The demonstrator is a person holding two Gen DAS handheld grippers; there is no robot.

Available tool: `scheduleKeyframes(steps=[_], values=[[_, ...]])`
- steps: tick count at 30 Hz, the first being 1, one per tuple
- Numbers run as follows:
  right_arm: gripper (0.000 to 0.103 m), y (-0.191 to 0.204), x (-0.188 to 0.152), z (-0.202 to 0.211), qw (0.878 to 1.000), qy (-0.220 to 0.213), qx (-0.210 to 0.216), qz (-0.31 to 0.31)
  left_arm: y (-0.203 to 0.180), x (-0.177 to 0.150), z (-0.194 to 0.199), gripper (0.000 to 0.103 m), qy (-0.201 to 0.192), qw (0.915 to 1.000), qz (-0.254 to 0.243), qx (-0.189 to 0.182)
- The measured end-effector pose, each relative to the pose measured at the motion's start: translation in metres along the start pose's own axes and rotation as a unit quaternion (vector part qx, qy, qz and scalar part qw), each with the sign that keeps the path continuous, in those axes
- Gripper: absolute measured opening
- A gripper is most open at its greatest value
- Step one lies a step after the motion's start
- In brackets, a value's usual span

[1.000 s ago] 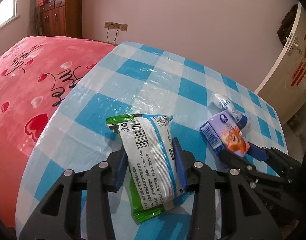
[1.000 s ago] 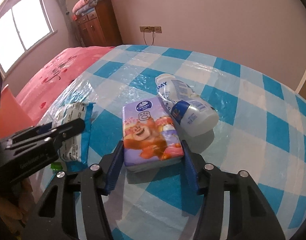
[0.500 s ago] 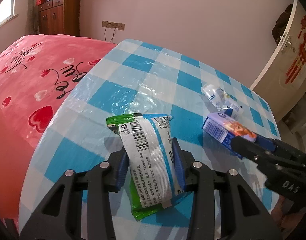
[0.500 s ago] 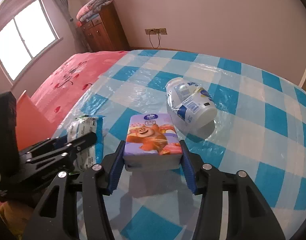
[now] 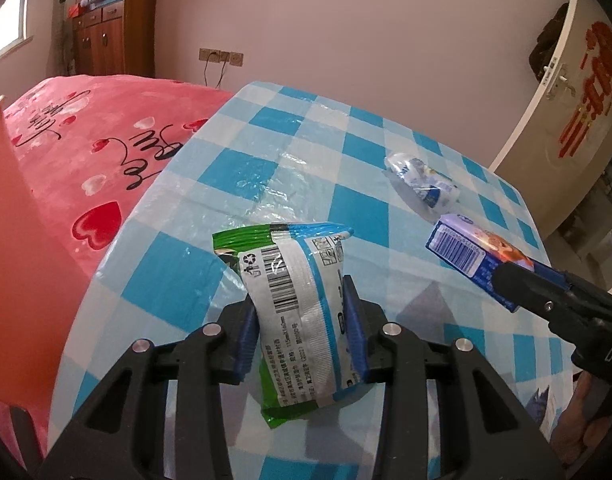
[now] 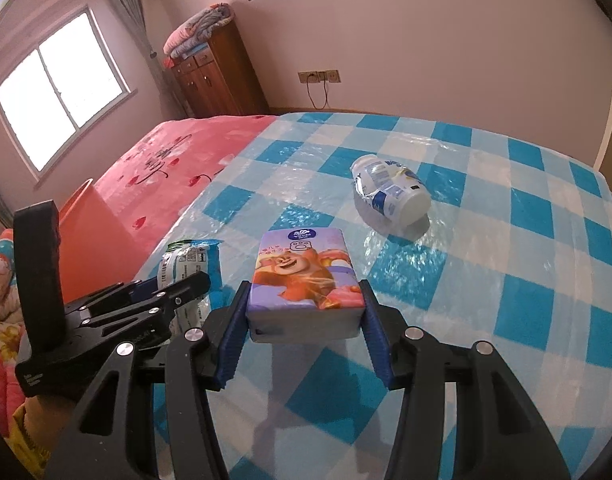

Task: Collect trash
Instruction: 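Lift and carry the wrapper and tissue box over the orange bucket with both tools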

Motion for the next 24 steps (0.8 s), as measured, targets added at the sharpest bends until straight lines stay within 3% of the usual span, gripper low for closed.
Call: scheduleKeyframes(steps=[15, 24], values=[[0.053, 0.012, -0.033, 0.043, 1.000, -0.014, 0.006, -0.010, -0.002, -0.021, 0.060, 0.038, -0.032, 0.9993, -0.006, -0.020], [0.053, 0.025, -0.041, 0.060, 1.000, -0.023, 0.013, -0.007, 0.003, -0.022, 0.100, 0.038, -0.062, 0.9979, -0.014, -0.010]])
Point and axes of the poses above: each gripper's, at about its wrist camera, not at the fingertips, and z roughly against the way its jaws point, y to its left, x to its top, the point moved 1 cm from there along -z, roughly the way its jaws point, and after that the axes turned 1 degree about -x, right-handed, at the moved point
